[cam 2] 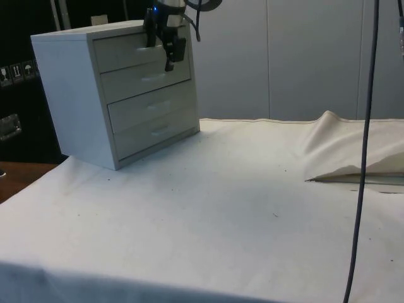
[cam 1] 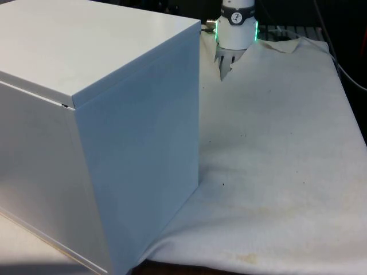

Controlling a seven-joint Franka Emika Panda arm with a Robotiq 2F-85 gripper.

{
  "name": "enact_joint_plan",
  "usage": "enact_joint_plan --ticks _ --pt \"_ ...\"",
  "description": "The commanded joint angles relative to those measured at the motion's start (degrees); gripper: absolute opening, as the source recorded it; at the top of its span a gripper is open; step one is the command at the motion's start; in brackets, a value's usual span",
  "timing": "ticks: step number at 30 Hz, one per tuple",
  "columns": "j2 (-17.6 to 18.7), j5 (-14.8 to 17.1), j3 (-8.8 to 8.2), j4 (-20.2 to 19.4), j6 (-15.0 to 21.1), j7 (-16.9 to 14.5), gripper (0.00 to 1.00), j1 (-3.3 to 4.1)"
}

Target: Open the drawer, then close it.

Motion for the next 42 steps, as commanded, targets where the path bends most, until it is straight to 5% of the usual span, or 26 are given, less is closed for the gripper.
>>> enact_joint_plan --ticks 1,36,42 --pt "-0.2 0.5 0.34 -0.1 0.0 -0.3 1.00 -0.23" --pt "0.0 0.0 -0.06 0.0 -0.1 0.1 1.00 0.00" --pt "0.0 0.0 -0.06 0.0 -0.1 0.1 0.78 0.00"
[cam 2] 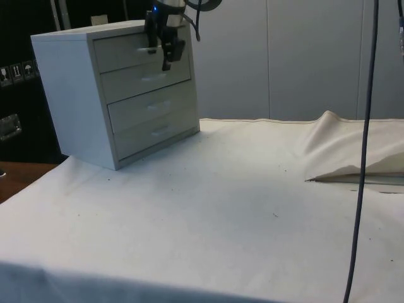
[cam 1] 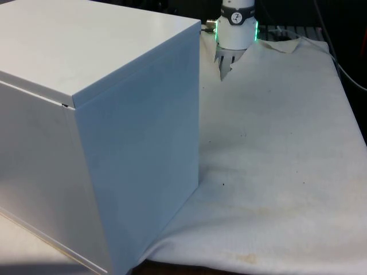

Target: Open the drawer, then close it.

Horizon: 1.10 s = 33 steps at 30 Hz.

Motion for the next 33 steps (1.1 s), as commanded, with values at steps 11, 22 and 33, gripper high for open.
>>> enact_joint_plan --ticks 11,22,33 --pt "0.3 0.1 -0.23 0.2 0.5 0.1 0.23 0.11" --pt "0.1 -0.2 -0.57 0.2 0.6 0.3 0.01 0.29" --pt "-1.5 -1.5 -1.43 0.3 0.3 0.5 0.01 1.15"
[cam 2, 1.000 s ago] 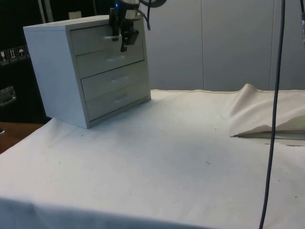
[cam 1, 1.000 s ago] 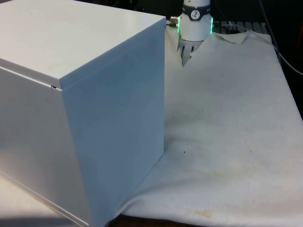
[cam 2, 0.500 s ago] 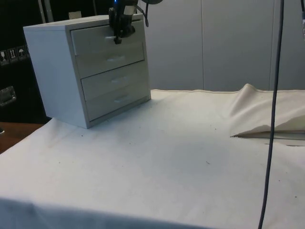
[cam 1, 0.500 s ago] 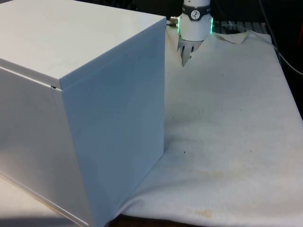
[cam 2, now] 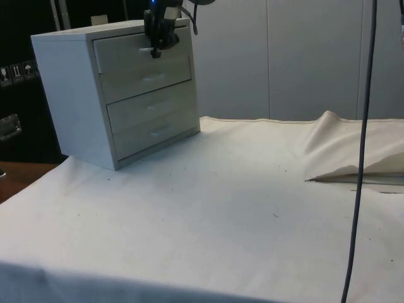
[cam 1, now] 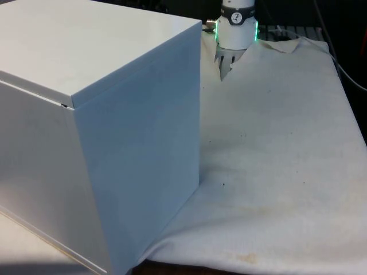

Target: Open the drawer, then close it.

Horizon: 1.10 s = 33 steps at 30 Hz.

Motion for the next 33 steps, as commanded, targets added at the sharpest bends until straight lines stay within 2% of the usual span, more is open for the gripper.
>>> enact_joint_plan --ticks 1,2,3,7,9,10,11,17,18,19,27,28,29,33 --pt "-1.2 -1.5 -0.86 -1.2 -0.1 1.3 0.01 1.09" --pt "-0.2 -0.1 0.06 -0.2 -0.1 0.0 0.01 0.06" --pt "-1.5 -1.6 -0.92 -1.4 -0.1 1.3 0.01 1.15" --pt "-2.9 -2.5 -0.92 -2.8 0.1 1.7 0.01 1.60" --pt "-3.4 -2.9 -0.86 -3.2 0.1 1.9 0.01 1.66" --pt "-2.5 -1.0 0.17 -2.2 -0.2 0.3 0.01 0.69" --pt "-3.6 -3.2 -0.86 -3.5 0.1 2.1 0.01 1.72" --pt "-5.6 -4.5 -0.74 -5.2 0.2 2.5 0.01 1.83" --pt "-5.0 -2.6 0.17 -4.4 -0.2 0.8 0.01 1.03" --pt "-6.1 -4.8 -0.69 -5.7 0.2 2.5 0.01 1.83" --pt "-8.1 -5.9 -0.46 -7.6 0.2 2.7 0.01 1.89" --pt "-7.3 -3.7 0.23 -6.5 -0.1 0.9 0.01 1.32" --pt "-8.5 -6.1 -0.40 -8.0 0.2 2.7 0.01 1.89" --pt "-9.5 -6.5 -0.23 -8.8 0.2 2.8 0.01 1.83"
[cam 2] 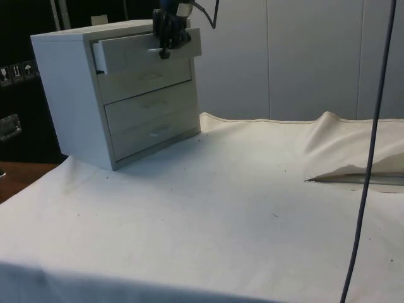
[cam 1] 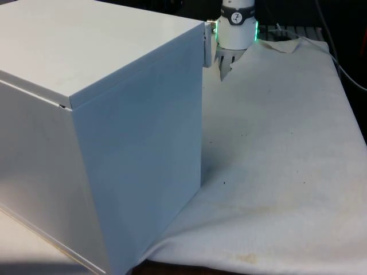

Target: Open the drawer, then close it.

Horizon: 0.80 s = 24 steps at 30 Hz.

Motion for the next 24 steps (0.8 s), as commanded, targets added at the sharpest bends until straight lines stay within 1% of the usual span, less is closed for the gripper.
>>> enact_joint_plan --ticks 1,2,3,4,12,13,14,21,22,23,24 --pt "-1.3 -2.5 -0.52 -1.4 0.3 1.9 0.01 0.46" --pt "-1.5 -2.6 -0.46 -1.6 0.3 1.9 0.01 0.46" --pt "-0.5 -0.2 0.00 -0.4 0.0 0.1 0.01 0.06" --pt "-1.7 -2.7 -0.40 -1.8 0.3 2.0 0.01 0.40" --pt "-3.2 -3.0 0.11 -3.2 0.3 1.9 0.01 0.29" --pt "-1.9 -0.5 0.52 -1.7 0.0 0.1 0.01 0.06" --pt "-3.3 -3.0 0.17 -3.2 0.3 1.9 0.01 0.23" --pt "-4.1 -3.0 0.63 -4.0 0.3 1.8 0.01 0.11" --pt "-2.7 -0.5 0.97 -2.3 0.0 0.1 0.01 0.11" --pt "-4.1 -2.9 0.69 -4.0 0.3 1.5 0.01 0.06" --pt "-4.0 -2.6 0.69 -3.8 0.3 1.4 0.01 0.06"
